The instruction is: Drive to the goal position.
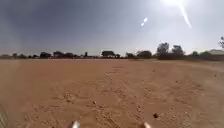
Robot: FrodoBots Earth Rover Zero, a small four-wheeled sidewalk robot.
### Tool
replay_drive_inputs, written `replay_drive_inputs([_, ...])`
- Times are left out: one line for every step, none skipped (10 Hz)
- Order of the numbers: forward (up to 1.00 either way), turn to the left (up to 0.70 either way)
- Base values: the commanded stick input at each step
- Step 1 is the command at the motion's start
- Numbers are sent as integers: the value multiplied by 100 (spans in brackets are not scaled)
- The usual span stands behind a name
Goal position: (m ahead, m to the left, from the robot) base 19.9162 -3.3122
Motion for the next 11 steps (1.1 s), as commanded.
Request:
replay_drive_inputs([70, 0])
replay_drive_inputs([70, 0])
replay_drive_inputs([70, 0])
replay_drive_inputs([70, 0])
replay_drive_inputs([70, 0])
replay_drive_inputs([70, 0])
replay_drive_inputs([70, 0])
replay_drive_inputs([70, 0])
replay_drive_inputs([70, 0])
replay_drive_inputs([70, 0])
replay_drive_inputs([70, 0])
